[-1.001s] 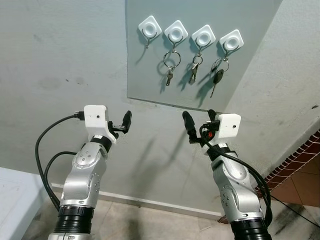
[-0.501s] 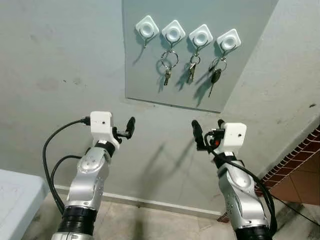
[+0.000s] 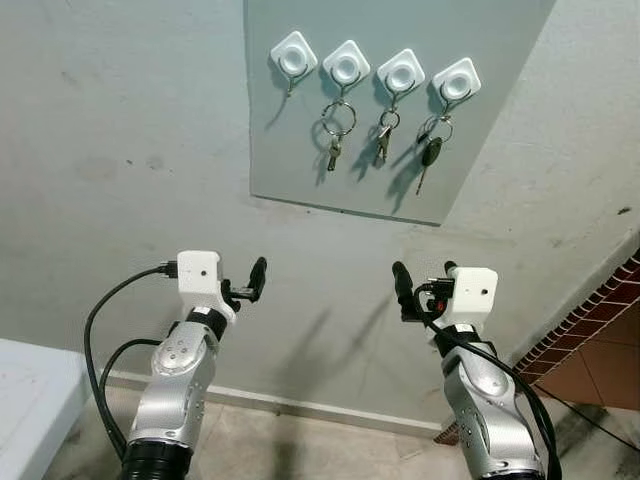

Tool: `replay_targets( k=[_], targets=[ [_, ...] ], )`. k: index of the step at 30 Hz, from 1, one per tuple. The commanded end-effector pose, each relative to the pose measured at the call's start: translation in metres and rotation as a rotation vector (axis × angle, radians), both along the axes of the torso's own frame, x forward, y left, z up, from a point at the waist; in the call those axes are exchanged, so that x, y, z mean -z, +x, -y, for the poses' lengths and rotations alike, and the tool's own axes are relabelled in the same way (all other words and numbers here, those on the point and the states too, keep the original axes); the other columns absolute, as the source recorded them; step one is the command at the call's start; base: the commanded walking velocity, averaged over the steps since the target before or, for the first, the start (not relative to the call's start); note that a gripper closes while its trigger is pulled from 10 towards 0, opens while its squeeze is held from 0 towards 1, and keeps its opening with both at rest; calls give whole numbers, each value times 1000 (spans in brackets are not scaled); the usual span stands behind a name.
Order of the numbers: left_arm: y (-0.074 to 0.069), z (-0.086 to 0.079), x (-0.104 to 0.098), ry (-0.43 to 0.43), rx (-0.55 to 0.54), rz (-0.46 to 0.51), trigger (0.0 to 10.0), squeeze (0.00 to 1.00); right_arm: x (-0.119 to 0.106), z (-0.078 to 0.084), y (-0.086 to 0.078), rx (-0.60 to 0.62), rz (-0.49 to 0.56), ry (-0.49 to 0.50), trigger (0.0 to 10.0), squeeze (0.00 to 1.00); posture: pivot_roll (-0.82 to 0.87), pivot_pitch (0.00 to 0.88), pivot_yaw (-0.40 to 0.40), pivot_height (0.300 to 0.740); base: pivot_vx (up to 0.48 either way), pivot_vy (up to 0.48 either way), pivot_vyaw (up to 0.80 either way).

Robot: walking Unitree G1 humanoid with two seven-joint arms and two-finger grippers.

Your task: Hang keys on a hook

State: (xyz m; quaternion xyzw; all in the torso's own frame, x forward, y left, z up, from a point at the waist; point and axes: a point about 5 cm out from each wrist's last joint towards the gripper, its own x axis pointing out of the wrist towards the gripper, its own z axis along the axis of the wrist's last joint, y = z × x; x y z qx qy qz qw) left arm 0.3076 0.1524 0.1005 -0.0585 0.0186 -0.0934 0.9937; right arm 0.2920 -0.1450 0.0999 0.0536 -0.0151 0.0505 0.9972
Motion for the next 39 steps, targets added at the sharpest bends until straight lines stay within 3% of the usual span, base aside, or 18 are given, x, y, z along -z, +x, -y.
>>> replay_targets(
  k=[1,8,11,16,19,22,24,30,33,35,39],
  targets=[
    [4,-2,-7,-1,6,23,10000,0,-7,2,2,9,36,-2,10000,0,-38,0,-60,740,0,0,0],
    [3,-4,2,-30,12,-7,10000,0,8,8,-2,31,-9,-15,10000,0,-43,0,-57,740,0,0,0],
    [2,-3,15,-21,10,-42,10000,0,28,11,-7,37,-77,-28,10000,0,-39,0,-56,740,0,0,0],
    [0,3,35,138,64,-70,10000,0,57,15,-11,37,-180,-64,10000,0,-39,0,-51,740,0,0,0],
    [-6,6,63,100,70,-169,10000,0,80,15,-15,8,-270,-124,10000,0,-45,0,-48,740,0,0,0],
    [-11,9,73,136,95,-202,10000,0,90,17,-17,0,-315,-149,10000,0,-47,0,-48,740,0,0,0],
    [-13,9,81,96,73,-237,10000,0,98,18,-19,-8,-353,-168,10000,0,-46,0,-45,740,0,0,0],
    [-43,7,125,79,16,-463,10000,0,126,18,-34,-58,-503,-242,10000,0,-48,0,-43,740,0,0,0],
    [-48,7,129,70,6,-482,10000,0,129,17,-37,-61,-525,-240,10000,0,-48,0,-43,740,0,0,0],
    [-62,14,142,56,23,-542,10000,0,142,15,-49,-81,-603,-259,10000,0,-46,0,-46,740,0,0,0],
    [-69,15,148,27,8,-577,10000,0,149,17,-57,-85,-644,-257,10000,0,-41,0,-54,740,0,0,0]
  ],
)
